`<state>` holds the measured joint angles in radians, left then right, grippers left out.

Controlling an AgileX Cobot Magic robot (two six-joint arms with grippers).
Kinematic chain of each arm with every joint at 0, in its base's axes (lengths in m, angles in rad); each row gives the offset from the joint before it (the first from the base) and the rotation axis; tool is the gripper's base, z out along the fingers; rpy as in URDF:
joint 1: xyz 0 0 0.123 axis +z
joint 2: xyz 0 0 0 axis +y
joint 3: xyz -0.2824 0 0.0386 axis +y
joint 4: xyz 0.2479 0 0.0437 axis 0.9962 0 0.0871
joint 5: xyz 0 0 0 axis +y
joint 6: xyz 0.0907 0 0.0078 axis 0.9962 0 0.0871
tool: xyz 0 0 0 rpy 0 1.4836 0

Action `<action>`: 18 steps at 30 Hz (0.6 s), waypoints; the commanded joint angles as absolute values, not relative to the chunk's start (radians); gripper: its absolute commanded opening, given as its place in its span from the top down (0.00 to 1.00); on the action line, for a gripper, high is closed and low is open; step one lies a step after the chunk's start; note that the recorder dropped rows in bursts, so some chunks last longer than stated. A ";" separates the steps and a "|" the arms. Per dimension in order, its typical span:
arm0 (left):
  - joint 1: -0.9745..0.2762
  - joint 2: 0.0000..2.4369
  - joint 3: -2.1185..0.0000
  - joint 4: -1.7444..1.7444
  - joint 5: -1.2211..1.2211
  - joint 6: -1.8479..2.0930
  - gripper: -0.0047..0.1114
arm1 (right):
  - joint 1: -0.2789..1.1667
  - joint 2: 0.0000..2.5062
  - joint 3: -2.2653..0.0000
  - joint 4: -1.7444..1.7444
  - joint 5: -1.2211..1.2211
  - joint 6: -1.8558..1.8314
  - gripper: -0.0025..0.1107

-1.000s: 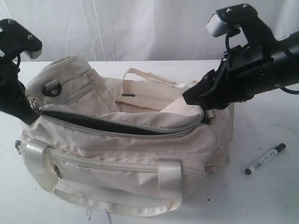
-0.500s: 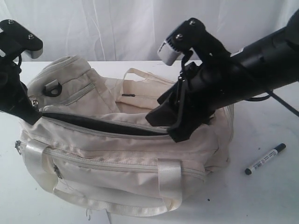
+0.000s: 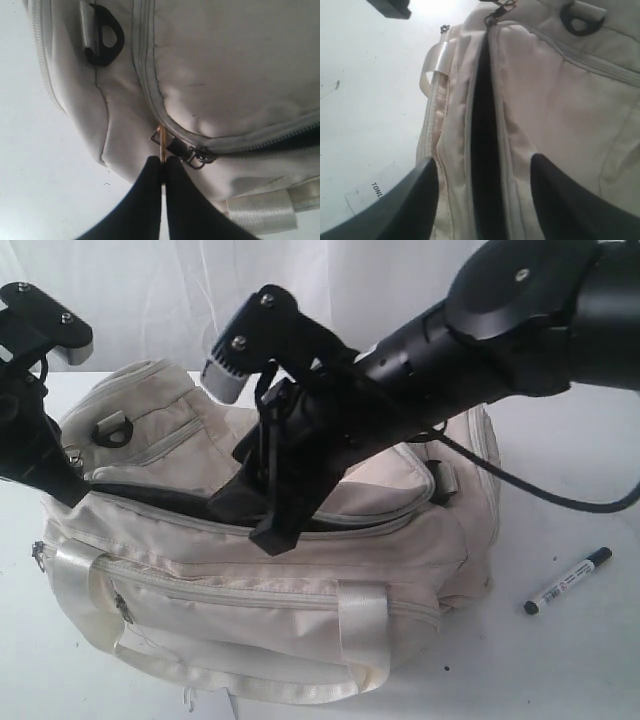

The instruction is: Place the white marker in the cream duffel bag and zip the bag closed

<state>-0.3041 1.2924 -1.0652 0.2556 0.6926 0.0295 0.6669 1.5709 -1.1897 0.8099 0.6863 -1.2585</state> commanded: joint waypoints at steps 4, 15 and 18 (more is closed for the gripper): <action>-0.300 1.290 -1.058 0.237 0.673 0.025 0.96 | 0.747 1.661 -1.239 0.814 0.647 -1.305 0.52; -0.300 1.290 -1.058 0.233 0.663 0.025 0.96 | 0.779 1.738 -1.295 0.790 0.550 -1.305 0.52; -0.300 1.290 -1.058 0.233 0.662 0.025 0.96 | 0.779 1.738 -1.307 0.786 0.529 -1.305 0.52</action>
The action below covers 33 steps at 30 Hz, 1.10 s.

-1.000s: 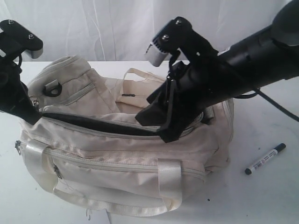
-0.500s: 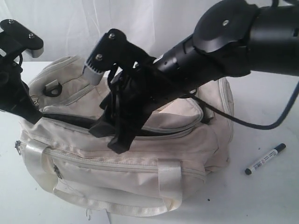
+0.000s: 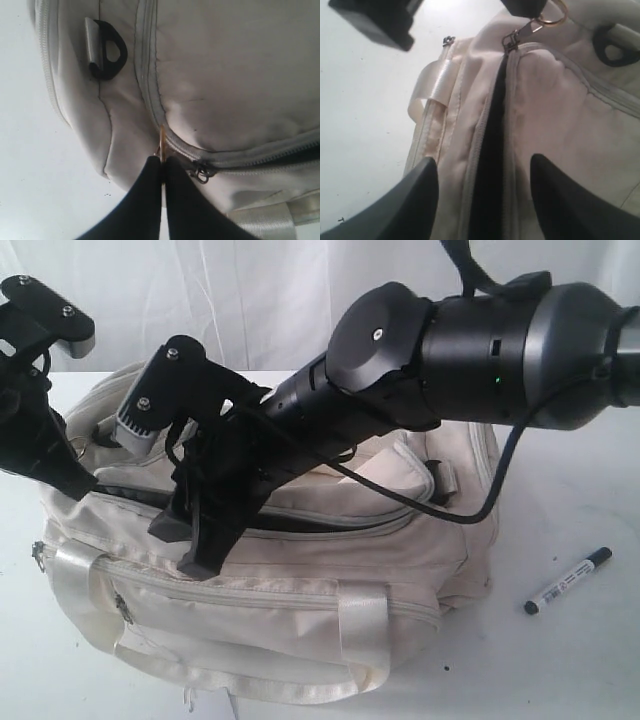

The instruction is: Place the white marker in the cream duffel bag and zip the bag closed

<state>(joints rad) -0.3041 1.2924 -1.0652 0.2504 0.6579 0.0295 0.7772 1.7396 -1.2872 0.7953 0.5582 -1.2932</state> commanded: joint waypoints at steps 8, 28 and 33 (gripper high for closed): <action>-0.300 1.290 -1.058 0.232 0.646 0.025 0.96 | 0.779 1.738 -1.307 0.786 0.517 -1.305 0.50; -0.300 1.290 -1.058 0.232 0.642 0.025 0.96 | 0.777 1.794 -1.305 0.760 0.564 -1.121 0.96; -0.300 1.290 -1.058 0.241 0.642 0.025 0.96 | 0.777 1.764 -1.305 0.588 0.640 -0.979 0.98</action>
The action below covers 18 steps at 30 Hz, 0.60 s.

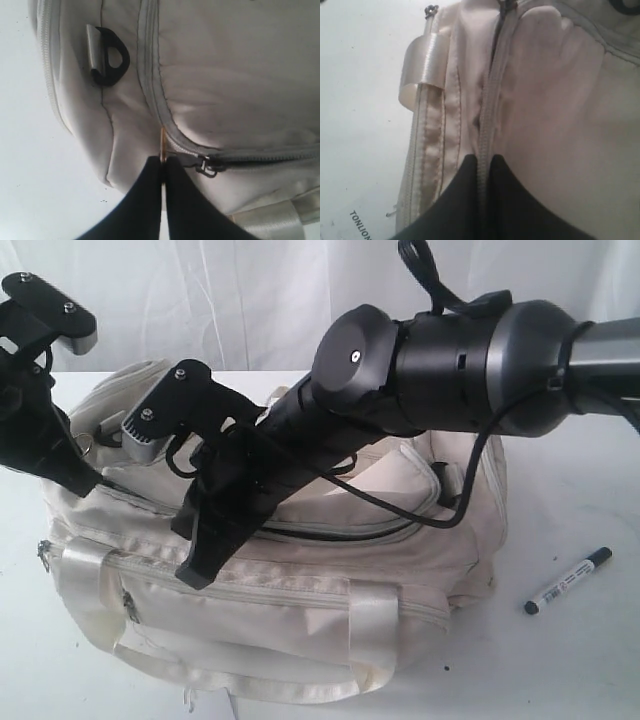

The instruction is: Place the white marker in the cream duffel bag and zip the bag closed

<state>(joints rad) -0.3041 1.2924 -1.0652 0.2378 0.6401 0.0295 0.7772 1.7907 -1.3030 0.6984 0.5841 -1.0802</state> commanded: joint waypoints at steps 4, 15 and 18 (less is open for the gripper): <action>-0.300 1.290 -1.058 0.259 0.638 0.025 0.96 | 0.777 1.740 -1.303 0.507 0.670 -0.915 0.98; -0.298 1.290 -1.058 0.457 0.625 -0.066 0.96 | 0.777 1.704 -1.303 0.437 0.711 -0.827 0.98; -0.267 1.292 -1.058 0.543 0.593 -0.175 0.96 | 0.777 1.704 -1.303 0.434 0.725 -0.825 0.98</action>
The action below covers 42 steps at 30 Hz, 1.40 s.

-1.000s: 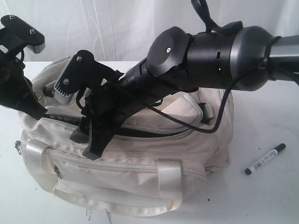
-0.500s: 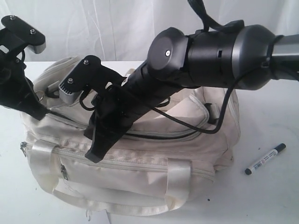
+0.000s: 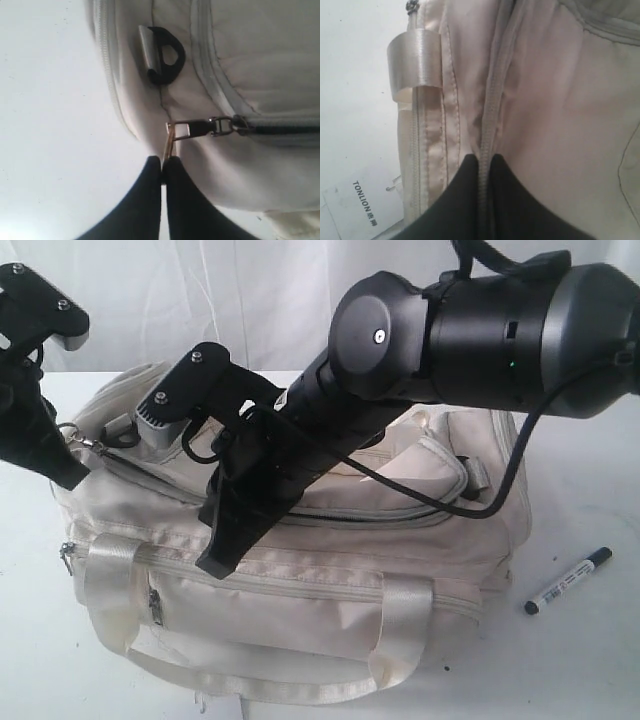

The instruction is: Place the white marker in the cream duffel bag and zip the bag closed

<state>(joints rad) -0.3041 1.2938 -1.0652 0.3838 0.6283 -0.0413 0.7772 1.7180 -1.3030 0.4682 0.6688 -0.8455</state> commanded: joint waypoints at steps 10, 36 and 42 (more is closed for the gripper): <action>-0.231 1.316 -1.058 0.380 0.457 -0.155 0.96 | 0.777 1.704 -1.303 0.436 0.717 -0.825 0.98; -0.231 1.012 -1.040 -0.038 0.673 0.139 0.58 | 0.777 1.669 -1.305 0.445 0.624 -0.776 0.53; -0.231 0.951 -0.894 -0.063 0.612 0.155 0.60 | 0.777 1.665 -1.305 0.357 0.631 -0.716 0.55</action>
<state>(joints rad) -0.2345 0.9809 -0.9520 -0.0371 0.6321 0.1494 0.7772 1.6717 -1.3042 0.3934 0.6316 -0.7425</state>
